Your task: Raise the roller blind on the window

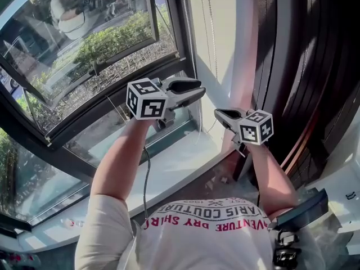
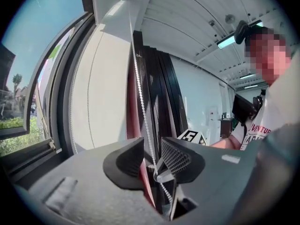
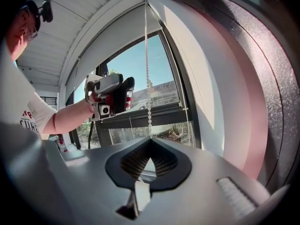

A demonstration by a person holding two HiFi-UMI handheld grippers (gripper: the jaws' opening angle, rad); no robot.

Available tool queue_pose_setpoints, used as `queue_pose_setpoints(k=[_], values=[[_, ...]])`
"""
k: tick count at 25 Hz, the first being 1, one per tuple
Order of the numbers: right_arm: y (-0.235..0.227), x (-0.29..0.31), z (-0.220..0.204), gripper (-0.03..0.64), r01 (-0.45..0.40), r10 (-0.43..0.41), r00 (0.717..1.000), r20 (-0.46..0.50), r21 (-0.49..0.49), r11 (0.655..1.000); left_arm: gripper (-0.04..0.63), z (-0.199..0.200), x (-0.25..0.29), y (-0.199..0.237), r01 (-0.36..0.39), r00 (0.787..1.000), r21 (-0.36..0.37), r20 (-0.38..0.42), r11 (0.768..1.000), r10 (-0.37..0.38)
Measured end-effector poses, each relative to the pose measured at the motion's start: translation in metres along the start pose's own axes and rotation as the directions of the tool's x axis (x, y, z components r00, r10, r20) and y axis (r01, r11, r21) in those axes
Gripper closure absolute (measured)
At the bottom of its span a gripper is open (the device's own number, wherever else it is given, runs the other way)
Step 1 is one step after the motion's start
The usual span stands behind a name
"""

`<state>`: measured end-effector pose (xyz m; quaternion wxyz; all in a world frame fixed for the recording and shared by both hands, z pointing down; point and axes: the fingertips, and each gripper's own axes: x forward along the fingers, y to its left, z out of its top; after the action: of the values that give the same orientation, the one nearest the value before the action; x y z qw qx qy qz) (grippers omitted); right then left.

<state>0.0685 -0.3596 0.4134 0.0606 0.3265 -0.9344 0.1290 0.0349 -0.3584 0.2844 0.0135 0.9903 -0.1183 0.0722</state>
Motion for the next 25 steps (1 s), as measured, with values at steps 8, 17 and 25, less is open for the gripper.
queue_pose_setpoints(k=[8, 17, 25], values=[[0.009, -0.001, -0.001, 0.612, -0.010, 0.010, 1.000, -0.004, -0.009, 1.000, 0.476, 0.064, 0.000, 0.021, -0.049, 0.991, -0.014, 0.123, 0.999, 0.051], [0.013, -0.005, -0.002, 0.612, -0.011, 0.011, 1.000, -0.004, -0.011, 1.000, 0.477, 0.083, 0.026, 0.025, -0.023, 0.990, -0.058, 0.135, 0.998, 0.030], [0.014, -0.005, -0.002, 0.612, -0.013, 0.013, 1.000, 0.000, -0.007, 1.000, 0.549, 0.082, 0.033, 0.021, 0.022, 0.990, -0.089, 0.138, 0.996, -0.010]])
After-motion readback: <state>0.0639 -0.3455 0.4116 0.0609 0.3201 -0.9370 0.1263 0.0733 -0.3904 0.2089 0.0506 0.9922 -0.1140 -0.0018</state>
